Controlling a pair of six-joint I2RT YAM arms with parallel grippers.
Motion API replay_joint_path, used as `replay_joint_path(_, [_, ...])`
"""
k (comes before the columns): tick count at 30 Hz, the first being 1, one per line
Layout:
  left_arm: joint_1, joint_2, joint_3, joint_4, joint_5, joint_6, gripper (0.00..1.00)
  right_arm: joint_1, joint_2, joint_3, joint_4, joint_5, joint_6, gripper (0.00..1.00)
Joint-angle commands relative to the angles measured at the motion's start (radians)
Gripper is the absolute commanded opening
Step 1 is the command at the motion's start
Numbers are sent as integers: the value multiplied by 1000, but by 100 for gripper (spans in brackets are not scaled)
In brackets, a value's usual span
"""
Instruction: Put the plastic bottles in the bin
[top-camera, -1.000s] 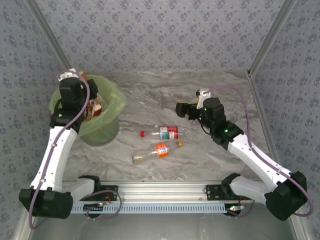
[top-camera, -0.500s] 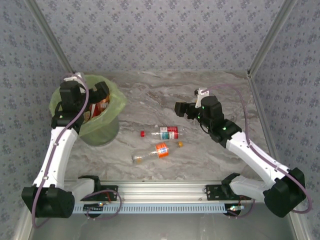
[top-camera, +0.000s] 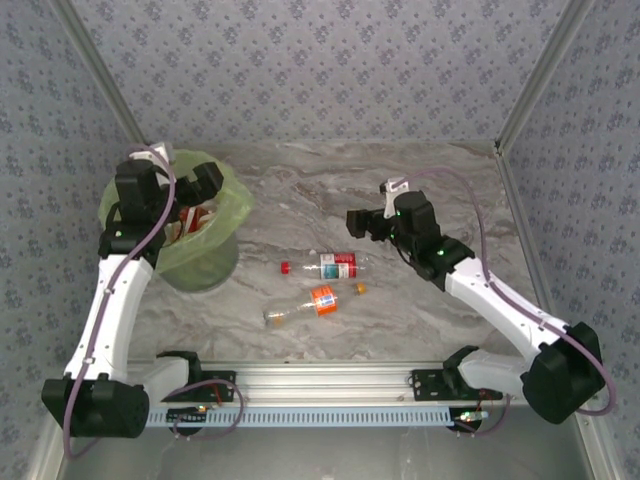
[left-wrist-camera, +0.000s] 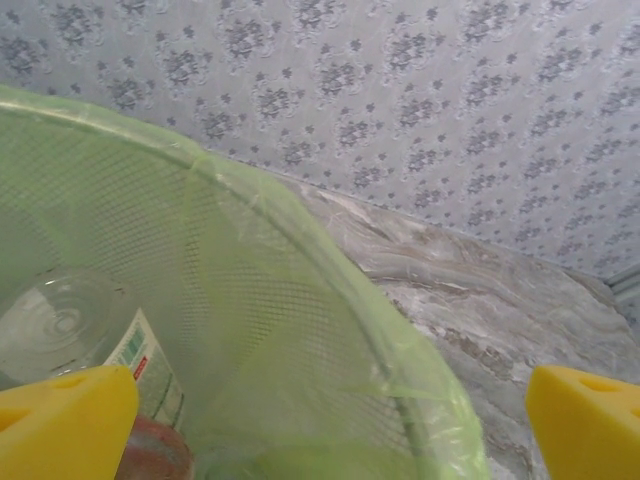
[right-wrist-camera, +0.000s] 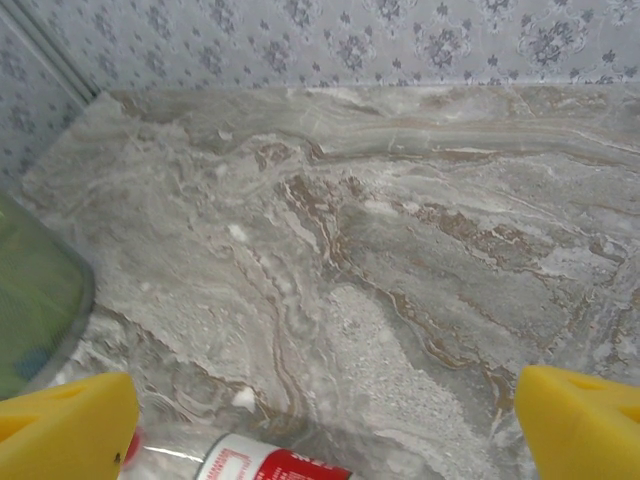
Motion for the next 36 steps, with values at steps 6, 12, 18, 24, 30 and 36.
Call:
replay_joint_path(6, [-106,-55,42,-13,19,92,99,-50,148,84,-190,-174,-227,99])
replay_joint_path(12, [-130,-71,12,32,4,78,99,-120,312,207,-400,-363,-422,99])
replay_joint_path(18, [-130,-99,-60,97,-23,93,99,-172,469,343,-580,-433,-573,96])
replay_joint_path(24, [-130,-109,-92,112,-23,113,99,-163,560,408,-646,-449,-694,95])
replay_joint_path(30, [-130,-94,-92,98,-41,118,99,-144,630,458,-676,-545,-735,95])
replay_joint_path(36, [-130,-74,-81,88,-48,112,99,-79,695,493,-661,-480,-774,99])
